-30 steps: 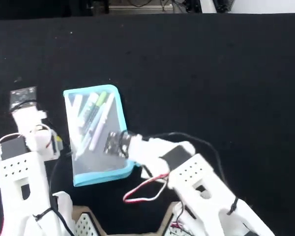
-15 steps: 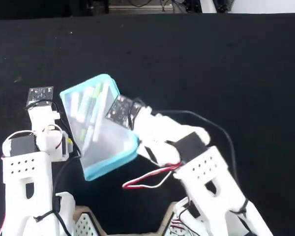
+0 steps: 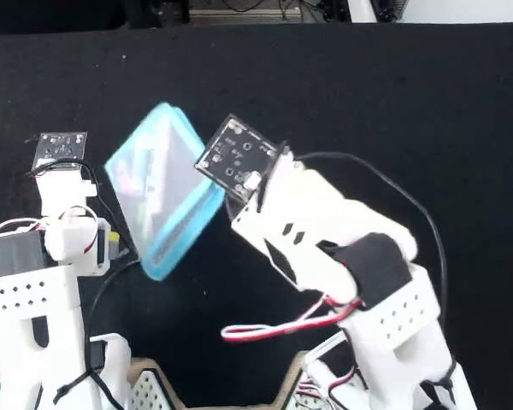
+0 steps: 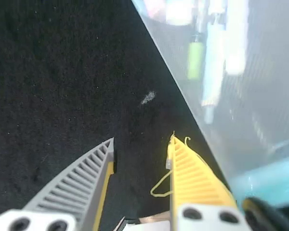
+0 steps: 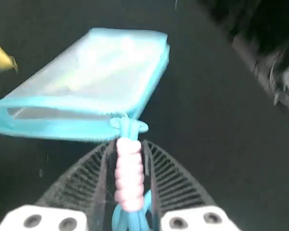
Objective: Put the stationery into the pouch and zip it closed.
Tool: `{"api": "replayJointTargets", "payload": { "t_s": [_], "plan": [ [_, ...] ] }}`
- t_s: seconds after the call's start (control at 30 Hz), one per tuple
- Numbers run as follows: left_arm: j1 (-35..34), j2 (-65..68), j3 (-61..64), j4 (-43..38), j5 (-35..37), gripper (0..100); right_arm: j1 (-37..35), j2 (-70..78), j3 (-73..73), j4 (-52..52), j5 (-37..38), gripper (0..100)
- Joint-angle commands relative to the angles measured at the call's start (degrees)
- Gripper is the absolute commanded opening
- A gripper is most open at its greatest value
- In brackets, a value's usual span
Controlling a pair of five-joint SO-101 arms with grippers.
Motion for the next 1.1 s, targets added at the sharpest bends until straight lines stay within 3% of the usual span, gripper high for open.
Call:
{"api": "replayJointTargets", "payload": {
  "t_s": [0.0, 0.17, 0.27, 0.5, 0.7, 1.07],
  "plan": [
    [0.75, -0.97, -3.21, 0.53, -0.62, 18, -3.52, 0.13, -8.22, -0.53, -0.44, 1.0],
    [0.31, -0.88, 0.57, -2.9, -0.97, 18, -5.63, 0.22, -8.48, -6.77, -1.41, 1.0],
    [-0.22, -0.97, 0.84, -1.14, -1.14, 18, -5.54, 0.13, -6.73, -10.46, -5.1, 1.0],
    [-4.79, -0.79, -3.03, 0.0, -1.14, 18, -5.45, 0.13, -5.93, -15.56, -5.71, 1.0],
    [0.48, -0.97, -0.4, -1.23, -0.88, 18, -5.45, 0.13, -3.47, -23.38, -11.25, 1.1],
    [5.23, -0.97, -0.22, -1.23, -0.62, 18, -5.8, 0.13, -2.95, -27.87, -12.13, 1.1]
  ]
}}
